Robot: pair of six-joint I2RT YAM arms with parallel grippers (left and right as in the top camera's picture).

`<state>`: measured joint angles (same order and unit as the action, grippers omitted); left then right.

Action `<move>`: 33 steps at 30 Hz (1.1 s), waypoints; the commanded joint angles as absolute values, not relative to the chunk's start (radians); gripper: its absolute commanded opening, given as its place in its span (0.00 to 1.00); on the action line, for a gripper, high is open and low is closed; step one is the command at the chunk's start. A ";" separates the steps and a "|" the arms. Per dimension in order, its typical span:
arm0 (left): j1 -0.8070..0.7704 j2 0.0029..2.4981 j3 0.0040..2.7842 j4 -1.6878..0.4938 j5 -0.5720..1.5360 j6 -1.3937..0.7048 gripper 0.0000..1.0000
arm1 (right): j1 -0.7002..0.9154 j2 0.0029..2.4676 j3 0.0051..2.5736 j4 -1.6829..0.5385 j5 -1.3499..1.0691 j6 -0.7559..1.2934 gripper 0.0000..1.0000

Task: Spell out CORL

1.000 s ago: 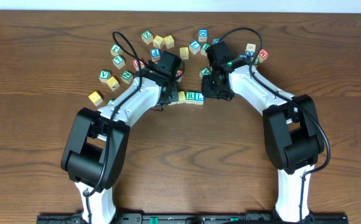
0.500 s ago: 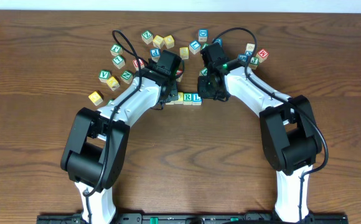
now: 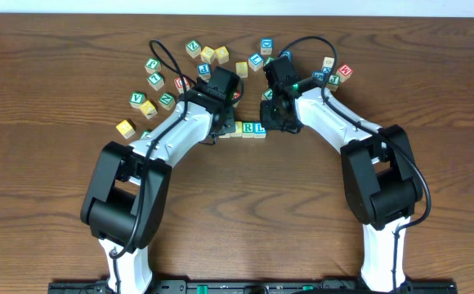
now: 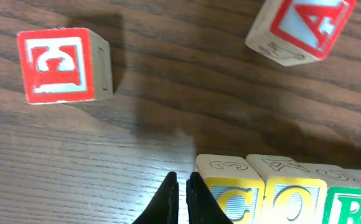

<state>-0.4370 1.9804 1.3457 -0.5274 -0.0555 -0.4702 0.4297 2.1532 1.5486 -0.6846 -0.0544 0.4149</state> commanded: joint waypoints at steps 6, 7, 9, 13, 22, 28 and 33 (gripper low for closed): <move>-0.482 1.992 1.337 -0.534 -0.034 -0.396 0.08 | 0.440 2.170 1.550 -0.721 -0.089 0.387 0.31; -0.481 1.992 1.337 -0.538 -0.034 -0.392 0.08 | 0.440 2.170 1.550 -0.729 -0.089 0.387 0.31; -0.481 1.992 1.337 -0.545 -0.033 -0.379 0.08 | 0.440 2.170 1.550 -0.745 -0.089 0.387 0.31; -0.481 1.992 1.337 -0.571 -0.033 -0.355 0.08 | 0.440 2.170 1.550 -0.773 -0.090 0.387 0.31; -0.481 1.992 1.337 -0.596 -0.034 -0.325 0.08 | 0.439 2.170 1.550 -0.798 -0.105 0.387 0.31; -0.467 1.990 1.338 -0.593 -0.039 -0.307 0.08 | 0.424 2.159 1.558 -0.800 -0.107 0.376 0.33; -0.419 1.970 1.357 -0.599 -0.038 -0.302 0.12 | 0.400 2.144 1.576 -0.804 -0.099 0.361 0.35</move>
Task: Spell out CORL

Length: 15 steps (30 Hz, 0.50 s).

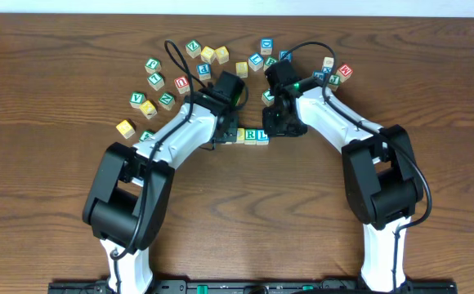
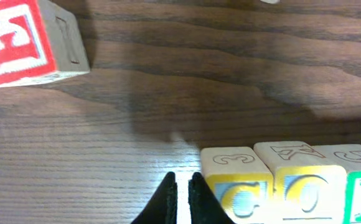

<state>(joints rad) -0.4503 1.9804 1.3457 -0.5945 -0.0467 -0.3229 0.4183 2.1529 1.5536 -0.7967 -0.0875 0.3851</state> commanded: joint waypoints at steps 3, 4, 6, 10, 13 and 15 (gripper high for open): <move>-0.390 1.944 1.370 -0.601 -0.038 -0.284 0.13 | 0.386 2.142 1.607 -0.822 -0.093 0.356 0.35; -0.383 1.935 1.372 -0.601 -0.038 -0.283 0.13 | 0.382 2.142 1.618 -0.829 -0.087 0.356 0.35; -0.368 1.911 1.372 -0.600 -0.038 -0.281 0.13 | 0.373 2.141 1.647 -0.846 -0.081 0.344 0.35; -0.350 1.878 1.373 -0.601 -0.038 -0.281 0.13 | 0.368 2.141 1.701 -0.865 -0.078 0.342 0.31; -0.336 1.845 1.373 -0.601 -0.038 -0.282 0.12 | 0.374 2.141 1.736 -0.853 -0.105 0.342 0.19; -0.309 1.803 1.373 -0.601 -0.043 -0.304 0.12 | 0.390 2.141 1.739 -0.795 -0.152 0.343 0.10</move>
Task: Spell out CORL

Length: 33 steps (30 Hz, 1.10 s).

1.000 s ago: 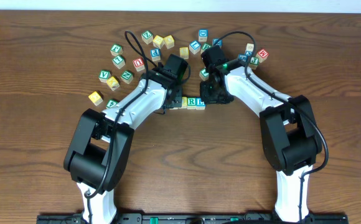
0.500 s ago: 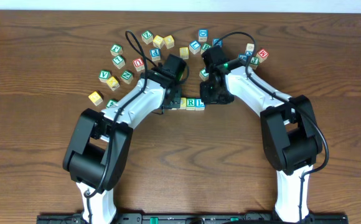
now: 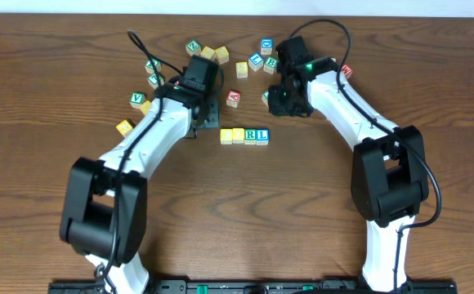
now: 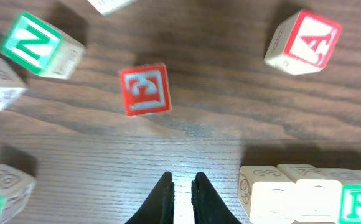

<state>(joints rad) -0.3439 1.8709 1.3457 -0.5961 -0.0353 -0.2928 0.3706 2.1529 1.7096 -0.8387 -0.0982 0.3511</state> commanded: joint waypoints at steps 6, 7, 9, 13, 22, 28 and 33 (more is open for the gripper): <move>-0.221 1.689 1.373 -0.628 -0.045 -0.346 0.12 | 0.467 2.160 1.736 -0.680 -0.167 0.399 0.01; -0.207 1.674 1.373 -0.635 -0.046 -0.350 0.12 | 0.482 2.165 1.736 -0.666 -0.166 0.413 0.01; -0.180 1.652 1.373 -0.650 -0.045 -0.356 0.12 | 0.508 2.180 1.736 -0.645 -0.164 0.436 0.01; -0.140 1.646 1.373 -0.675 -0.045 -0.361 0.12 | 0.547 2.211 1.736 -0.632 -0.137 0.468 0.01; -0.126 1.646 1.363 -0.699 -0.045 -0.364 0.12 | 0.577 2.245 1.734 -0.636 -0.118 0.482 0.01; -0.126 1.646 1.362 -0.699 -0.045 -0.364 0.12 | 0.579 2.263 1.733 -0.652 -0.128 0.487 0.01; -0.126 1.646 1.359 -0.699 -0.045 -0.369 0.12 | 0.581 2.263 1.733 -0.674 -0.141 0.487 0.01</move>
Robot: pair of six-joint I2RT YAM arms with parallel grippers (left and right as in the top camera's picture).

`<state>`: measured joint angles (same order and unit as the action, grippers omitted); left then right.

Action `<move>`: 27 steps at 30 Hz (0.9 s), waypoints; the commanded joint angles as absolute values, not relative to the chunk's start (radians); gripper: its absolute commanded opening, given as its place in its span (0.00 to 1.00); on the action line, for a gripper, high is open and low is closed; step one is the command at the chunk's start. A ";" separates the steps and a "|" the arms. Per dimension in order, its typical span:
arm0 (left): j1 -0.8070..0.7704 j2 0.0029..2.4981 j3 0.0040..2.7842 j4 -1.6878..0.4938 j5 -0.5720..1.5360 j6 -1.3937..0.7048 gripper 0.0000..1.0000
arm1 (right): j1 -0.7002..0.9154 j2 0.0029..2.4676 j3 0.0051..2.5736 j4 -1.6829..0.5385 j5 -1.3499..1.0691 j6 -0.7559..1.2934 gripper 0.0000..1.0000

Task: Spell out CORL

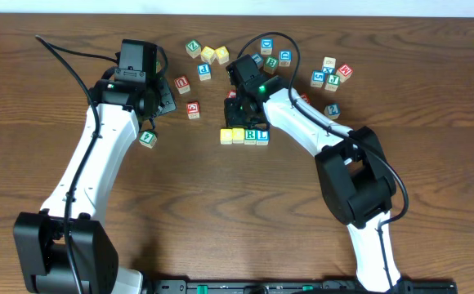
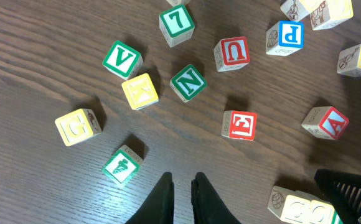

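Observation:
Four blocks reading C, O, R, L [image 1: 244, 135] lie side by side in a row at mid-table. In the left wrist view only the row's left end [image 2: 299, 208] shows, at the bottom right. My left gripper [image 1: 163, 100] hangs high, well left of the row. Its fingers [image 2: 162, 199] are nearly together with nothing between them. My right gripper [image 1: 235, 110] sits just behind the row's left end. It appears as a dark shape [image 2: 350, 190] at the frame edge, and its jaws cannot be made out.
Loose blocks lie scattered behind and left of the row: red E [image 2: 239, 124], red A [image 2: 325, 121], red U [image 2: 232, 53], green N [image 2: 188, 82], green V [image 2: 122, 59], a yellow block [image 2: 78, 126] and a green picture block [image 1: 148, 138]. More blocks [image 1: 331, 77] lie at the back right.
My left gripper has drawn back from just left of the row to far left and higher. My right gripper has moved from behind the row's right end to behind its left end.
First my left gripper was shut against the C end of the row, and my right gripper stood by the L end. A second later both were still there. Then both were clear of the finished row. Now the left is far off and the right is behind the C.

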<state>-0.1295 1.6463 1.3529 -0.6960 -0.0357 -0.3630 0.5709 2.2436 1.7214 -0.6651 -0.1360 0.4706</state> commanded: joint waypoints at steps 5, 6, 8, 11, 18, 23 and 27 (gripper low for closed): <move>-0.126 1.646 1.359 -0.699 -0.045 -0.372 0.12 | 0.585 2.263 1.733 -0.699 -0.141 0.486 0.01; -0.126 1.646 1.359 -0.699 -0.045 -0.372 0.12 | 0.586 2.263 1.733 -0.701 -0.141 0.486 0.01; -0.126 1.646 1.359 -0.699 -0.045 -0.372 0.12 | 0.587 2.263 1.733 -0.708 -0.141 0.486 0.01; -0.126 1.646 1.359 -0.700 -0.045 -0.372 0.12 | 0.587 2.263 1.733 -0.719 -0.141 0.486 0.01; -0.126 1.646 1.359 -0.701 -0.045 -0.372 0.12 | 0.587 2.263 1.733 -0.718 -0.138 0.486 0.01; -0.126 1.646 1.359 -0.700 -0.045 -0.372 0.12 | 0.578 2.263 1.734 -0.668 -0.124 0.469 0.03; -0.126 1.646 1.359 -0.699 -0.045 -0.372 0.12 | 0.569 2.263 1.735 -0.619 -0.191 0.396 0.06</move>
